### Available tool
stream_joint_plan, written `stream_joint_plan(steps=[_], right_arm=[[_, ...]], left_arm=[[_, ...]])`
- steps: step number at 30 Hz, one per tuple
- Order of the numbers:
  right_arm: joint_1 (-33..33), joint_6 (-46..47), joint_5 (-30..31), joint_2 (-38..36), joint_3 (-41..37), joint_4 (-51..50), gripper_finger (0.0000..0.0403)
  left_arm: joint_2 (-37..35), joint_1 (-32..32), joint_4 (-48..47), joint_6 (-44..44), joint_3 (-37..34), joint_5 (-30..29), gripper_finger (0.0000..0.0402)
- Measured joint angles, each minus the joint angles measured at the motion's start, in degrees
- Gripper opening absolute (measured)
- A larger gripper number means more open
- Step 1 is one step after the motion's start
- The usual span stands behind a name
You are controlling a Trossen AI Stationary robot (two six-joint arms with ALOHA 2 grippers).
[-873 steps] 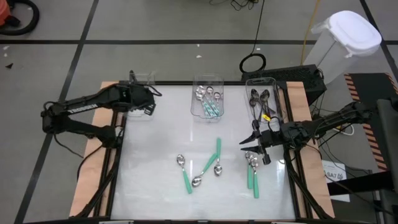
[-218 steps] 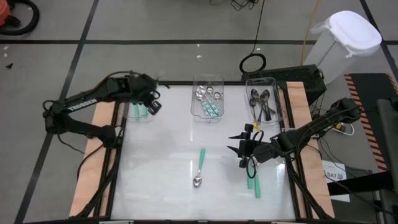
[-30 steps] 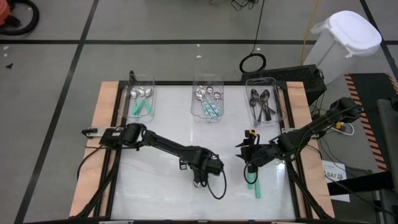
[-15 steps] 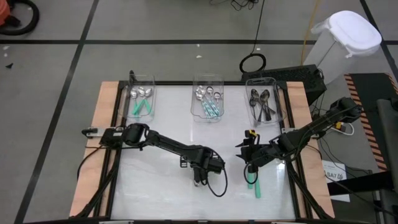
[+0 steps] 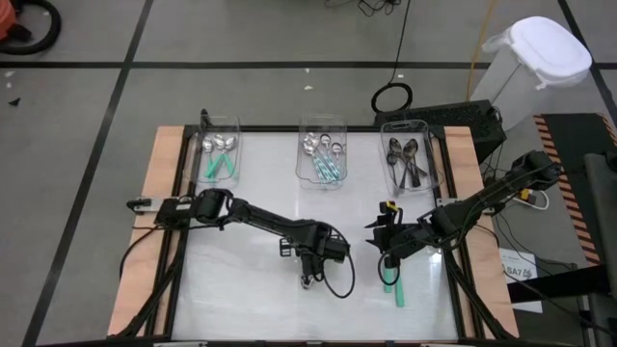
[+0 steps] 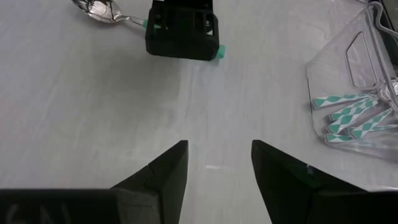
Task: Sort silverware by color (type)
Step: Put the green spoon into the left transparent bin
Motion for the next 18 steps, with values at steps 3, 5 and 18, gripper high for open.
stream_joint_plan(steps=[3,5,18], right_arm=[[0.0,0.0,0.0,0.0,0.0,0.0,0.0171],[0.0,0.0,0.0,0.0,0.0,0.0,0.0171],[0.0,0.0,0.0,0.0,0.0,0.0,0.0171]], left_arm=[[0.3,0.0,0.0,-0.3,0.1,-0.2,0.0113],[0.3,0.0,0.0,-1.1,0.1,-0.2,0.0107],[0.2,-0.2,-1.2,-19.9,0.2,-1.9,0.0053]])
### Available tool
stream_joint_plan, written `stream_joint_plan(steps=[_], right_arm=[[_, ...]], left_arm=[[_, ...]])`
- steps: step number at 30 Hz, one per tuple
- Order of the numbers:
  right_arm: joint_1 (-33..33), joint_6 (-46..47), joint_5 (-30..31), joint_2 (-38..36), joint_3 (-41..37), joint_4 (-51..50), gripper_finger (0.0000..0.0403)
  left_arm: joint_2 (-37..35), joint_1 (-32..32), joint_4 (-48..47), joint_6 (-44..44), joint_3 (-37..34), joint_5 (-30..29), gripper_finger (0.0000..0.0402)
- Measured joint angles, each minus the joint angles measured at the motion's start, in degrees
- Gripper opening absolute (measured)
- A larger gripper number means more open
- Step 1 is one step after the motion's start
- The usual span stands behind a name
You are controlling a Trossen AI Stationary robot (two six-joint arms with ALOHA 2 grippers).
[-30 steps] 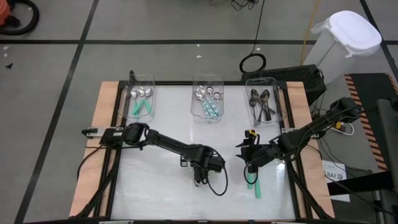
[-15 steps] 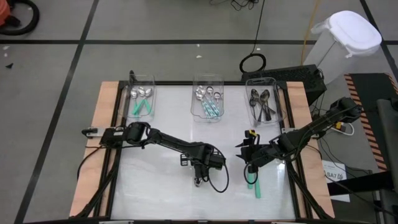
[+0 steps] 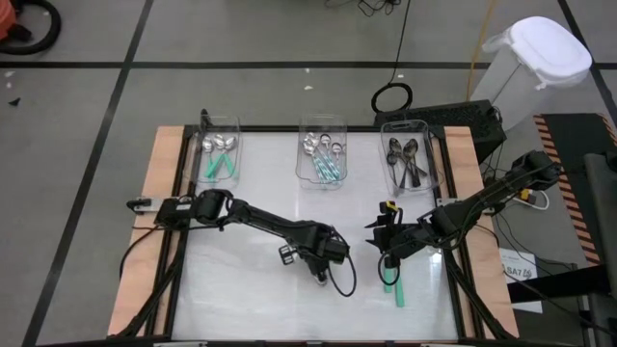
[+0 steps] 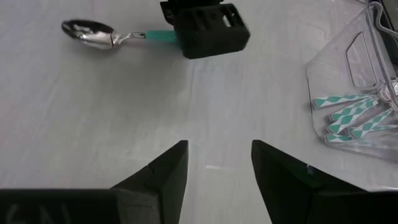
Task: Sort silverware by color (type)
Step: Put the green spoon into the left transparent bin
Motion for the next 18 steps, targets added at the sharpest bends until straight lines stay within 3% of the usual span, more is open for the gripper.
stream_joint_plan(steps=[10,18], right_arm=[[0.0,0.1,0.0,0.0,0.0,0.0,0.0171],[0.0,2.0,0.0,0.0,0.0,0.0,0.0171]], left_arm=[[0.4,0.2,-7.1,-28.3,10.1,-1.4,0.0053],[0.3,2.5,-19.2,-37.6,16.3,-1.6,0.0053]])
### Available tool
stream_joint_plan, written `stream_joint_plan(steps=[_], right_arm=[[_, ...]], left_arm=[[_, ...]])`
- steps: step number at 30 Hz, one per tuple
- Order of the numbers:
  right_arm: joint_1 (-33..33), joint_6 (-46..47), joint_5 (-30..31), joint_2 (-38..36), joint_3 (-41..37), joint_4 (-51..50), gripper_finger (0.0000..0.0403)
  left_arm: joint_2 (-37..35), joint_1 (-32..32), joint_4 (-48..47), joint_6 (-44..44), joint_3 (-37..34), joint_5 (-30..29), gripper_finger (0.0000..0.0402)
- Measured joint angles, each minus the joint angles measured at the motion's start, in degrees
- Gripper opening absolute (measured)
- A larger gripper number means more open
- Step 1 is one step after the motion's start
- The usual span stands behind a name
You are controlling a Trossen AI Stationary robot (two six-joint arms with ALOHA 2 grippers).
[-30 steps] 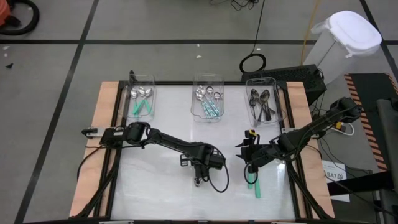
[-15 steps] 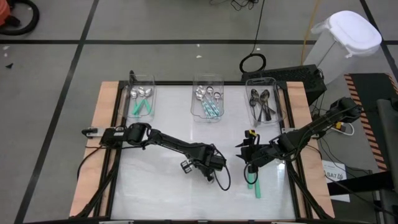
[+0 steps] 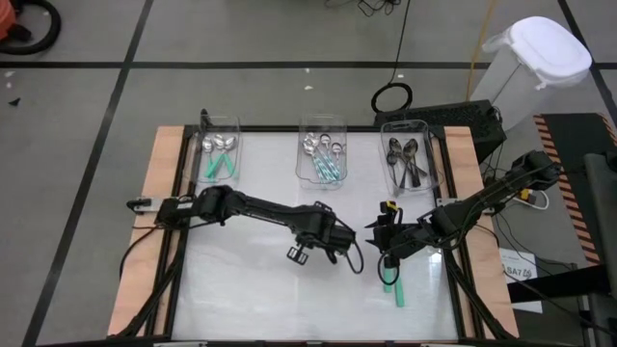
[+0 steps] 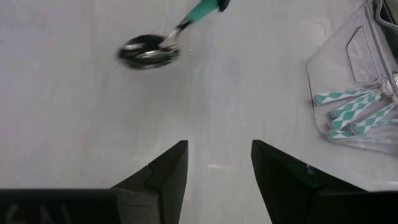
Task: Sort silverware by color (type)
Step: Put the green spoon into the left transparent bin
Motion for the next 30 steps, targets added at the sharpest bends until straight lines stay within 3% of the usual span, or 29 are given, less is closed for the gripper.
stream_joint_plan(steps=[9,18,30], right_arm=[[1.7,3.9,0.0,0.0,0.0,-4.4,0.0171],[4.5,7.2,0.1,0.0,0.0,-7.0,0.0171],[8.3,9.1,0.2,0.0,0.0,-6.5,0.0171]], left_arm=[[-4.6,4.2,-5.9,-4.5,0.1,-1.0,0.0053],[-15.9,9.5,-6.0,-7.2,0.1,-2.9,0.0053],[-32.7,14.1,-6.1,-18.0,-1.4,-13.5,0.0053]])
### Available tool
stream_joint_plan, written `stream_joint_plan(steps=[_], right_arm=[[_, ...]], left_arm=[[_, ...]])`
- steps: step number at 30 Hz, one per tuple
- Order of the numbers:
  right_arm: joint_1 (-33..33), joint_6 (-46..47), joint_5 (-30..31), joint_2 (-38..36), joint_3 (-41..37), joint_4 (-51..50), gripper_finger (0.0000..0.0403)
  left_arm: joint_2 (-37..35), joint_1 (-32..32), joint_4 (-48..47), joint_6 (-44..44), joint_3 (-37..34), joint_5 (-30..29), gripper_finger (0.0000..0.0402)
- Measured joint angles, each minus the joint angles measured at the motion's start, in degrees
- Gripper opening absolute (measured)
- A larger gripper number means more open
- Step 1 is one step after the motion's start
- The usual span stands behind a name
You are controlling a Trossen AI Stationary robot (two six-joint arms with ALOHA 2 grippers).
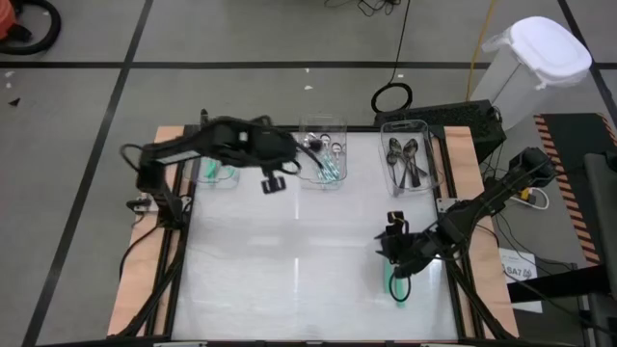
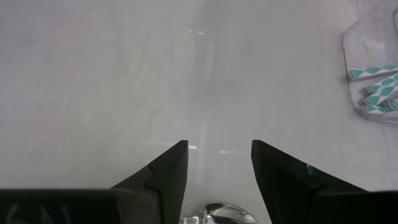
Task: Sort silverware by color (type)
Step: Put the green spoon into the left transparent bin
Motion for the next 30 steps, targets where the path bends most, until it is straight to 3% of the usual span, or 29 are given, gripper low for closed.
stream_joint_plan(steps=[4,10,16,22,27,30], right_arm=[[1.1,0.3,0.1,0.0,0.0,0.3,0.0171],[1.8,0.5,1.0,0.0,0.0,0.5,0.0171],[1.8,-0.8,4.9,0.0,0.0,1.8,0.0171],[1.8,-6.5,6.5,0.0,0.0,6.0,0.0171],[1.8,-13.2,6.6,0.0,0.0,10.6,0.0171],[1.7,-16.6,6.6,0.0,0.0,12.5,0.0171]], left_arm=[[-7.5,1.3,0.1,-3.5,-8.1,-3.1,0.0055],[-22.5,3.0,9.0,-11.3,-30.3,-7.6,0.0058],[-34.9,6.0,18.8,-22.1,-49.4,-17.3,0.0060],[-39.7,13.0,21.0,-33.3,-61.8,-23.0,0.0061],[-40.5,18.8,26.3,-36.0,-69.0,-22.7,0.0061],[-41.4,22.0,33.6,-33.4,-73.3,-18.3,0.0061]])
